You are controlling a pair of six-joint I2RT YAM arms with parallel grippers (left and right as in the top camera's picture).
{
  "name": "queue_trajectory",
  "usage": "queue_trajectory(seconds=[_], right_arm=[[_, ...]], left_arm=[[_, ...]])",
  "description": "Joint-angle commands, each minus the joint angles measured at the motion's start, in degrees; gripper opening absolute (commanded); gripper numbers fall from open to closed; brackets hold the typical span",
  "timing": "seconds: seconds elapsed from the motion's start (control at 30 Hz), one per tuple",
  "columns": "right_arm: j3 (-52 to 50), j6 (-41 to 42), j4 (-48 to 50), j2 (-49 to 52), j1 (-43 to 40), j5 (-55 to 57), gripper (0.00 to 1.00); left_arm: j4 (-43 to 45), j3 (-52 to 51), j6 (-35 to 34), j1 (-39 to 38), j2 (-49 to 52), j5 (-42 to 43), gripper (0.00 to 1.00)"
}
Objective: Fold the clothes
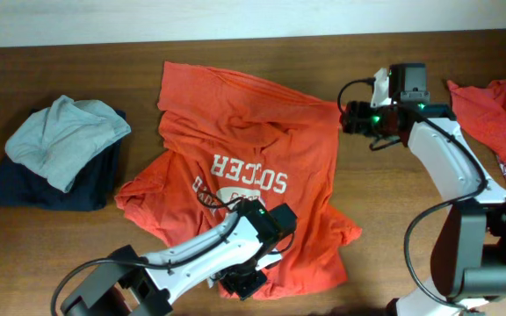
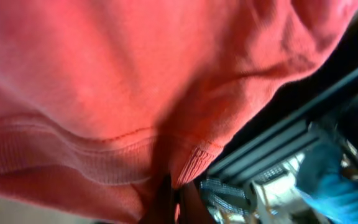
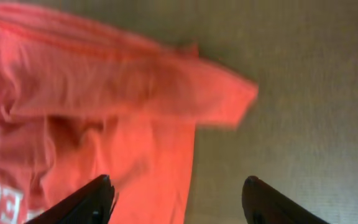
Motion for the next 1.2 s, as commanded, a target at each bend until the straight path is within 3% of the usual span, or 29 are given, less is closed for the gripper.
queue_trajectory(seconds=[0.0,0.2,0.3,0.43,0.63,0.73,0.87,1.17], right_arm=[[-0.3,1.7,2.3,4.1,-0.1,-0.3,0.67],[-0.3,1.7,-2.3,9.6,0.6,-1.6,0.53],[-0.4,1.1,-4.3,11.5,1.8,-1.6,0.53],[-0.7,1.2,-4.1,12.6,3.9,-1.6,0.66],[-0.9,2.3,1.0,15.7,6.6,2.3,0.59],[-0.8,3.4,4.7,17.4,6.3,7.9,0.6],[-0.8,2.8,14.1,17.6,5.4,7.7,0.66],[-0.8,2.8,28.3,17.6,5.3,7.7,0.66]], left_arm=[[-0.7,0.9,-2.8,1.2,0.3,1.4,0.01],[-1.1,0.9,-6.7,3.8,0.3,-0.9,0.0],[-0.8,0.9,-6.7,5.2,0.3,-0.9,0.01],[-0.7,0.9,-6.6,6.3,0.3,-1.0,0.0],[-1.2,0.9,-6.7,7.0,0.3,-1.0,0.0],[-2.5,0.9,-6.7,7.0,0.3,-1.0,0.0],[-2.8,0.9,-6.7,7.0,0.3,-1.0,0.01],[-3.4,0.9,-6.7,7.0,0.3,-0.9,0.01]])
